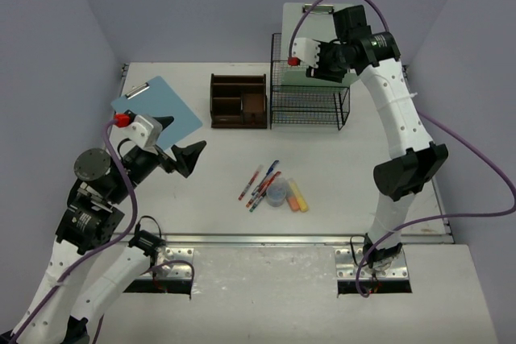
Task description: Organize the desk
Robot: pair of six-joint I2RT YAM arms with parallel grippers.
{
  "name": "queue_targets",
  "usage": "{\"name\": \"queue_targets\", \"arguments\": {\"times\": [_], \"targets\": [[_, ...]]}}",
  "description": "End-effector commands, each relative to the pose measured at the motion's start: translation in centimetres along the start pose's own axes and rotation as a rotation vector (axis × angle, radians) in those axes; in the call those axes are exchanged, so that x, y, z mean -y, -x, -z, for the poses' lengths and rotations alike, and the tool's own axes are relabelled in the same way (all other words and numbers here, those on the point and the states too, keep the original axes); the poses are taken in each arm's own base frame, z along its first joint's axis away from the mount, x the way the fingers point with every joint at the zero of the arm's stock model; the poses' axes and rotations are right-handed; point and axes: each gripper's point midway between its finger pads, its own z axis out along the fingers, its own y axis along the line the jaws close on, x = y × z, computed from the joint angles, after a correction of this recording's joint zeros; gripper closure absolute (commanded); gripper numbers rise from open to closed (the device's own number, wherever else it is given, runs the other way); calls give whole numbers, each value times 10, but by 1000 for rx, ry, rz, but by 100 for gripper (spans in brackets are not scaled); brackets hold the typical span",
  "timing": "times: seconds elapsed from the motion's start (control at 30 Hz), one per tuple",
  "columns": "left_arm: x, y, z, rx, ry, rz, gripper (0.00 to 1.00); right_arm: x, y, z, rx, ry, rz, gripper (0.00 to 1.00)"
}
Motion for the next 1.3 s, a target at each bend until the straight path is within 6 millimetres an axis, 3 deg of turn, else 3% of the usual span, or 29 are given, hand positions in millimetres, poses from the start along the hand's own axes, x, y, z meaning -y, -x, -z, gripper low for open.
{"name": "queue_targets", "arguments": {"times": [0.0,0.37,0.6,0.97,1.1,1.27], "targets": [[1,3,-4,26,-10,-8,0,43,17,11,72,-166,-6,51],[-1,-10,-10,1,-5,-4,0,112,21,-9,102,-443,-11,38],[-3,-18,-13,-14,-1,-2,0,157,8,-43,71,-623,21,30],[-4,-32,-16,-42,7,9,0,174,-1,-82,105,-713,13,19],[-7,-34,-18,-49,28,23,0,173,1,-79,124,-710,-22,17],[-22,-37,-23,-70,110,57,0,170,7,-54,141,-714,-49,15]]}}
